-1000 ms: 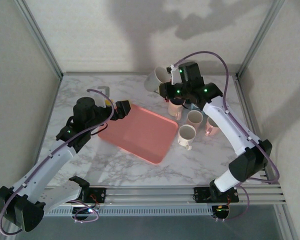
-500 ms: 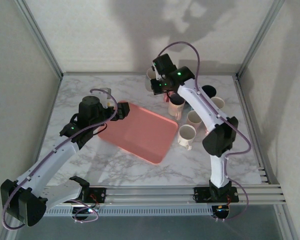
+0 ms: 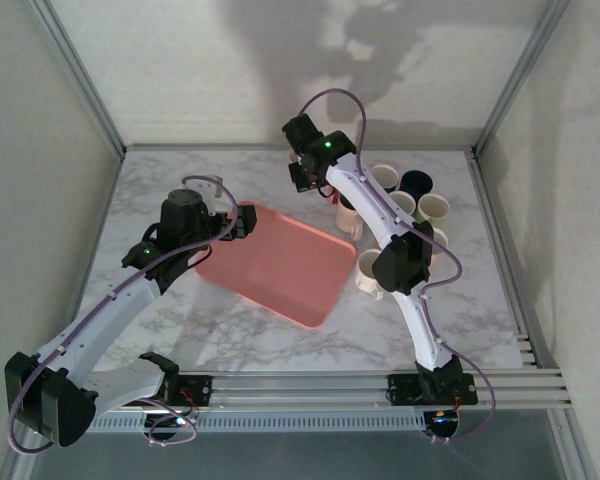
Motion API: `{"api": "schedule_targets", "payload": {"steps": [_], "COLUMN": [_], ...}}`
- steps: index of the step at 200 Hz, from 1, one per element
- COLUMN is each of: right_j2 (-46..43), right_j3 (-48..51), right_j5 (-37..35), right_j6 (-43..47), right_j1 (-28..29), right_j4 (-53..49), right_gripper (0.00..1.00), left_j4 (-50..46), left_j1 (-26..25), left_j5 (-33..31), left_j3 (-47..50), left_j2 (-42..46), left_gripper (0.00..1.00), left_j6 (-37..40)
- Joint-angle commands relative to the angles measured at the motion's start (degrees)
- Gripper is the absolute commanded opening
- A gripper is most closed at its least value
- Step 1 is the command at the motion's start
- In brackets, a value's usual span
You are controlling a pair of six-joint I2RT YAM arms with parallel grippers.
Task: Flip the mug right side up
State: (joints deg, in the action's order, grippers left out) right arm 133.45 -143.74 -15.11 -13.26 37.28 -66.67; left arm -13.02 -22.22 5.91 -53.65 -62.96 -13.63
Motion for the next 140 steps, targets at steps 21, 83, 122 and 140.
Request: {"api": "schedule_targets", "payload": {"steps": [21, 83, 122, 140], "right_j2": [2.63, 6.77, 9.09, 9.88], "right_j3": [-3.38, -4.55, -5.85, -5.91], "right_j5": [-0.81, -1.22, -0.65, -0.42], "right_j6": [-0.17, 0.26, 0.27, 0.25], "right_j1": [0.34, 0.26, -0.34, -0.70], "right_j4": [3.14, 4.28, 4.43, 4.56], "right_gripper": [0.00, 0.00, 0.00, 0.00], "left_j4": [-0.79, -1.30, -1.04, -0.79], "left_j1": [0.77, 1.26, 1.56, 1.65], "left_j5": [-1.97, -2.76, -2.68, -2.59], "left_j3": [-1.13, -0.80, -0.67, -0.67], "left_j2": [0.12, -0.01, -0.45, -0.76], "left_gripper": [1.00, 0.99, 1.00, 0.99], "left_j6": [1.85, 2.37, 2.55, 2.55]}}
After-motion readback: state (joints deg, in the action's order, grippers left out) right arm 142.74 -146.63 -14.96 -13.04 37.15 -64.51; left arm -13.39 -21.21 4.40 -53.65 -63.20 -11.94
